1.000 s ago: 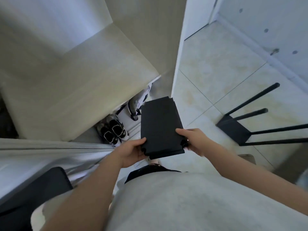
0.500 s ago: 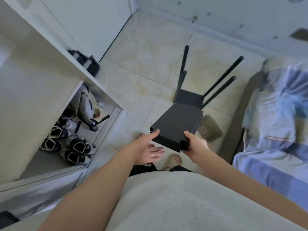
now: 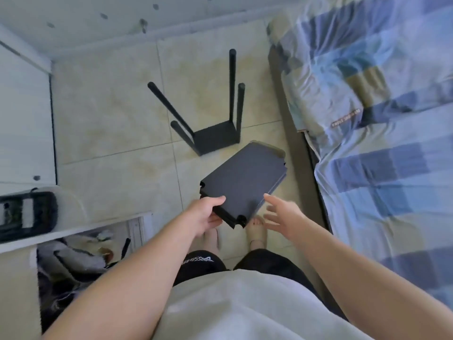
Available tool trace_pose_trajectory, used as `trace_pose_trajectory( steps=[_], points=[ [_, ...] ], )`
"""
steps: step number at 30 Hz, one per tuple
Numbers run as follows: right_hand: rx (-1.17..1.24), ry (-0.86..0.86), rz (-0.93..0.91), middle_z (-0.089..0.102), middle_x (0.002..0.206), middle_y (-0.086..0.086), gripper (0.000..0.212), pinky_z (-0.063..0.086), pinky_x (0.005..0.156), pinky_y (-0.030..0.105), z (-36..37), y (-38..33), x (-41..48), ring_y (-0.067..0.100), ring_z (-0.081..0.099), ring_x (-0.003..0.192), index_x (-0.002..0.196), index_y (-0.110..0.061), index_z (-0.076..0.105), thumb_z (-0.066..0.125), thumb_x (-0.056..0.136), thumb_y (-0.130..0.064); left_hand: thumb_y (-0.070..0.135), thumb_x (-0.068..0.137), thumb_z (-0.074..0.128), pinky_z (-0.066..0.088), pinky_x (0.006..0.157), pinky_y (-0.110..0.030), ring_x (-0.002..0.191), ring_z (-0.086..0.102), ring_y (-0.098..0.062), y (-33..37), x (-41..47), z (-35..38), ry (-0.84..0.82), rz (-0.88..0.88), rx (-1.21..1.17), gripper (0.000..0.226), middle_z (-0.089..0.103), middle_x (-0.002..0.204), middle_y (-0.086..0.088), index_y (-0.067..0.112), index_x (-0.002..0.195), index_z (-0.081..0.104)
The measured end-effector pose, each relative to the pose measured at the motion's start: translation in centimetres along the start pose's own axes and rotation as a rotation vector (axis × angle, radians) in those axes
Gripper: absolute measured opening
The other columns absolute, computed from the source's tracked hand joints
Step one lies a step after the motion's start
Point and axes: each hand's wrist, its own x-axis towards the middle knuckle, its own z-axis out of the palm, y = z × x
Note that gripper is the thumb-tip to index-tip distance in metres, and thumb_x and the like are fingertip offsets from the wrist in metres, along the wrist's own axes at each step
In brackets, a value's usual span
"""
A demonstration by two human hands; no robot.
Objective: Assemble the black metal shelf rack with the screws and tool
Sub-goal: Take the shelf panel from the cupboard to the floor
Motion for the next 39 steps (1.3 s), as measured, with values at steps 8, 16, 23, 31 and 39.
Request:
trace_pose_trajectory(
  steps=[8,16,23,31,39],
  points=[
    [-0.313,0.345,-0.287,0.036,0.161,0.004,0.080,0.038,0.103,0.036,-3.1,-2.9,5.8,0.028,0.043,0.142,0.161,-0.020,0.022,0.064,0.096,-0.041,0.011,0.091,0.071,0.058,0.085,-0.037,0.092,0.074,-0.025,5.3,6.5,-7.4,-0.120,0.034,0.450,0.028,0.077,0.099,-0.010,0.003,0.117,0.064],
    [-0.442,0.196,-0.245,0.055,0.142,0.004,0.066,0.046,0.096,0.032,-0.1,-1.2,13.9,0.026,0.057,0.124,0.155,-0.019,0.040,0.060,0.099,-0.046,0.005,0.092,0.065,0.048,0.106,-0.048,0.114,0.066,-0.037,5.9,14.7,-10.6,-0.240,-0.060,0.564,0.031,0.072,0.117,-0.016,0.001,0.123,0.061],
    [-0.471,0.163,-0.236,0.064,0.124,0.005,0.039,0.043,0.083,0.030,2.5,1.0,24.7,0.024,0.058,0.104,0.139,-0.015,0.059,0.063,0.101,-0.022,0.000,0.094,0.061,0.047,0.106,-0.046,0.112,0.065,-0.035,3.0,24.5,-12.1,-0.191,-0.088,0.452,0.036,0.068,0.125,-0.018,-0.001,0.129,0.057],
    [-0.520,0.173,-0.282,0.064,0.125,0.001,0.046,0.050,0.097,0.040,6.4,1.5,41.8,0.029,0.060,0.113,0.142,-0.023,0.056,0.067,0.097,-0.019,-0.007,0.097,0.053,0.047,0.107,-0.042,0.120,0.063,-0.029,-2.6,40.5,-12.6,-0.036,-0.023,0.138,0.037,0.066,0.128,-0.013,0.000,0.133,0.055],
    [-0.538,0.069,-0.322,0.061,0.097,-0.010,0.020,0.044,0.072,0.030,12.8,2.0,57.0,0.014,0.058,0.088,0.115,-0.029,0.056,0.061,0.099,-0.020,-0.002,0.098,0.052,0.045,0.108,-0.038,0.121,0.058,-0.025,-4.9,55.7,-14.7,0.253,0.047,0.106,0.037,0.062,0.133,-0.008,0.001,0.135,0.052]
  ],
)
